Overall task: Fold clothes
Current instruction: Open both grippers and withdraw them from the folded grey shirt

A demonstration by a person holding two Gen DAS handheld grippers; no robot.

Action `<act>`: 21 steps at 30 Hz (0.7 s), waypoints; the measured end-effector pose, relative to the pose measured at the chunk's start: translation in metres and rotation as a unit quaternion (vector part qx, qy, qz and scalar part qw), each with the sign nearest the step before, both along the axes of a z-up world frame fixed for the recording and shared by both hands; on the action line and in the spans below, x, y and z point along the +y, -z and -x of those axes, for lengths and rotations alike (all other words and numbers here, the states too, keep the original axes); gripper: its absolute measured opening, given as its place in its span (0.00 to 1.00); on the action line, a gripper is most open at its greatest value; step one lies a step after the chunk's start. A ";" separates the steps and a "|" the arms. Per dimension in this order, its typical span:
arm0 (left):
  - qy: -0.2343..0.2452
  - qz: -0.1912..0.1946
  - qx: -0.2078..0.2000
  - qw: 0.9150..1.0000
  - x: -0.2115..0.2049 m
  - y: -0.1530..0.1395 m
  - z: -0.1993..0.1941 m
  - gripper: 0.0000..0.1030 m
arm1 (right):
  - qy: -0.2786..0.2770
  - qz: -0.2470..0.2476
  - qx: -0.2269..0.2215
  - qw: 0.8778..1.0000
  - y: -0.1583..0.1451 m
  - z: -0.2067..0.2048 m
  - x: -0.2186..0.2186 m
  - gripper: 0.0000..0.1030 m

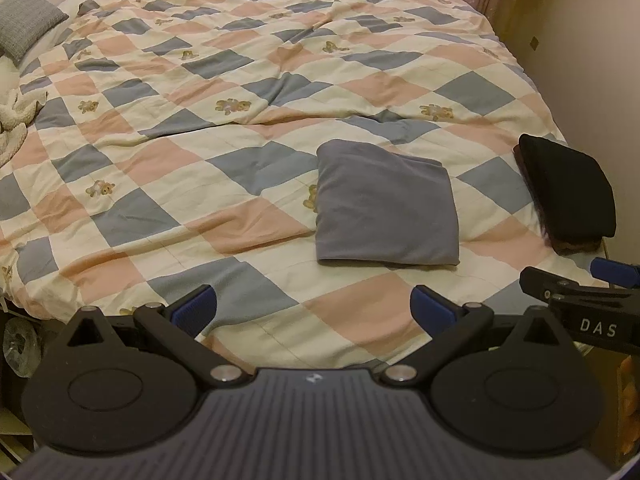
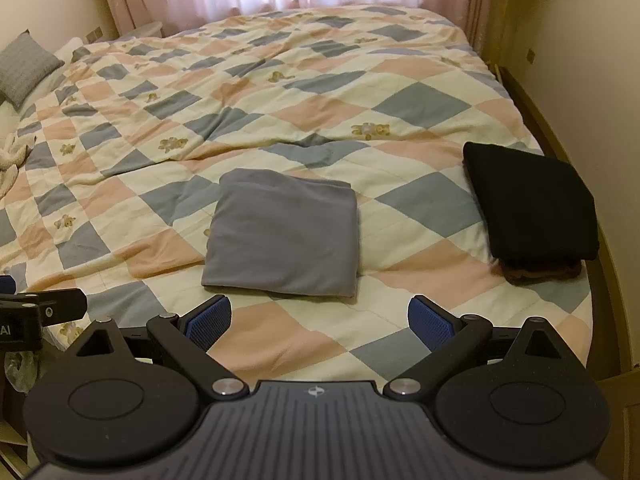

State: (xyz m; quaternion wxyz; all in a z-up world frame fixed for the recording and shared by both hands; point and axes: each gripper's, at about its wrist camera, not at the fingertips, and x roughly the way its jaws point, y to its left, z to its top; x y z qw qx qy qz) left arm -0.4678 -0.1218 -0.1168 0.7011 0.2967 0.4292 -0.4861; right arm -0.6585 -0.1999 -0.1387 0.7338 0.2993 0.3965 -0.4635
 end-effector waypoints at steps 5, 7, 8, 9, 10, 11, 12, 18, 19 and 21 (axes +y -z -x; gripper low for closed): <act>-0.001 -0.006 0.006 1.000 -0.005 0.010 0.003 0.99 | -0.004 0.000 0.005 1.000 0.003 0.002 -0.003 0.96; 0.003 -0.012 0.009 1.000 -0.010 0.017 0.002 0.99 | -0.003 -0.004 0.004 1.000 0.007 0.004 -0.007 0.96; 0.005 -0.015 0.010 1.000 -0.012 0.020 0.001 0.99 | -0.002 -0.007 0.003 1.000 0.010 0.004 -0.009 0.96; 0.007 -0.018 0.012 1.000 -0.015 0.023 0.001 0.99 | 0.000 -0.011 0.002 1.000 0.014 0.005 -0.012 0.96; 0.010 -0.021 0.014 1.000 -0.018 0.027 0.000 0.99 | 0.001 -0.018 -0.002 1.000 0.020 0.006 -0.015 0.96; 0.013 -0.025 0.018 0.999 -0.022 0.031 -0.003 0.99 | 0.001 -0.026 -0.008 1.000 0.027 0.007 -0.019 0.96; 0.016 -0.030 0.022 0.999 -0.027 0.037 -0.006 0.99 | 0.001 -0.035 -0.012 0.999 0.034 0.009 -0.023 0.96; 0.041 -0.068 0.058 0.995 -0.083 0.085 -0.035 0.99 | 0.035 -0.080 -0.025 0.996 0.077 0.026 -0.052 0.96; 0.047 -0.073 0.065 0.994 -0.096 0.093 -0.040 0.99 | 0.044 -0.085 -0.032 0.995 0.083 0.030 -0.058 0.95; 0.061 -0.080 0.083 0.991 -0.122 0.109 -0.050 0.99 | 0.064 -0.094 -0.051 0.992 0.093 0.037 -0.072 0.95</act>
